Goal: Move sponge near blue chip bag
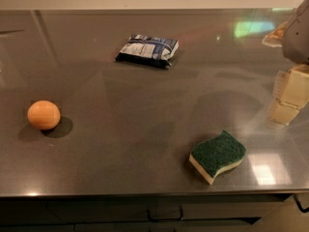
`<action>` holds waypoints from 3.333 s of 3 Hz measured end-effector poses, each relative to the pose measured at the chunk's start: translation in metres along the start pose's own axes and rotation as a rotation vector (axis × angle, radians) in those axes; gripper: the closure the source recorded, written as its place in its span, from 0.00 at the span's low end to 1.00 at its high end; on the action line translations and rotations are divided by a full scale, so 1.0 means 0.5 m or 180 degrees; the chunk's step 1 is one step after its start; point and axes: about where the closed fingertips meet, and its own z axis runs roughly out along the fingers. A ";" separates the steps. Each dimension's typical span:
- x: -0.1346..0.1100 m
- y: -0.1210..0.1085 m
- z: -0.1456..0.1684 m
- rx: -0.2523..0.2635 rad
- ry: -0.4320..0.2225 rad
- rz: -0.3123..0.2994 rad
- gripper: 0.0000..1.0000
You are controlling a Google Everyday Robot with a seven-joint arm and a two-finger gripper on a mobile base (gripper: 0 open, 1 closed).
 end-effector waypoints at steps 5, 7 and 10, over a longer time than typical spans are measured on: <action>-0.017 0.161 0.159 -0.0768 -0.0262 -0.0977 0.00; -0.025 0.215 0.232 -0.1017 -0.0282 -0.1178 0.00; -0.041 0.226 0.256 -0.1104 -0.0259 -0.1196 0.64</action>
Offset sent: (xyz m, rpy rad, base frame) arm -0.0093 0.0092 -0.0134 0.0011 0.0814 0.1163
